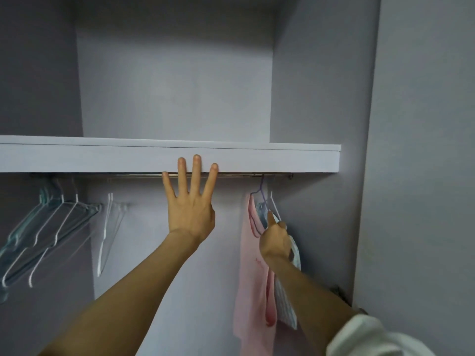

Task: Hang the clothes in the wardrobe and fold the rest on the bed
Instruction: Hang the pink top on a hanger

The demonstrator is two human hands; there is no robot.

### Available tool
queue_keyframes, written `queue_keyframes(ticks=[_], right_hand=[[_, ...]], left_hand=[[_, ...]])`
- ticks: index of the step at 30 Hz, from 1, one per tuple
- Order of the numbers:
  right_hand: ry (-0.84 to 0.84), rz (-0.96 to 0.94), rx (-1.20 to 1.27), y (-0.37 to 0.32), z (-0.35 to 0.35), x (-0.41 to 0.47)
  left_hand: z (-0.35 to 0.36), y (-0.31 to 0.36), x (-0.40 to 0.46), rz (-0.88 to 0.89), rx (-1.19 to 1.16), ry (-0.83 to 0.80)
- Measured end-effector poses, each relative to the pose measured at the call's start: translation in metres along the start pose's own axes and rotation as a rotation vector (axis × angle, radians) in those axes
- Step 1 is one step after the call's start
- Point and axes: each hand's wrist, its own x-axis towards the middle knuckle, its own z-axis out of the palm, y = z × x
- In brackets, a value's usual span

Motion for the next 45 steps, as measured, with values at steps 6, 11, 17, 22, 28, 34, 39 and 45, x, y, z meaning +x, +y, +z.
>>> queue_keyframes(ticks=[6,11,17,22,28,34,39,45], right_hand=[[-0.064,-0.034,-0.105,-0.002,0.02,0.02],[-0.101,-0.116,-0.262,-0.003,0.019,0.006],[-0.153,-0.176,-0.383,-0.005,-0.007,-0.02],[-0.253,-0.209,-0.368,-0.003,-0.029,-0.07],[-0.427,-0.479,-0.086,-0.019,-0.042,-0.18],[-0.934,-0.609,0.136,-0.06,-0.036,-0.305],[-1.239,-0.792,0.204,-0.108,-0.014,-0.397],[-1.53,-1.183,0.267,-0.165,-0.002,-0.521]], left_hand=[[0.001,0.001,0.0,-0.008,0.041,0.003],[-0.009,0.001,-0.002,-0.003,0.05,-0.066],[-0.031,-0.006,-0.011,0.03,-0.01,-0.183],[-0.052,-0.024,-0.063,-0.016,-0.071,-0.386],[-0.106,-0.068,-0.173,-0.198,-0.208,-0.607],[-0.178,-0.133,-0.301,-0.536,-0.177,-0.695],[-0.248,-0.176,-0.408,-0.956,-0.057,-0.734],[-0.362,-0.185,-0.51,-1.401,0.204,-0.564]])
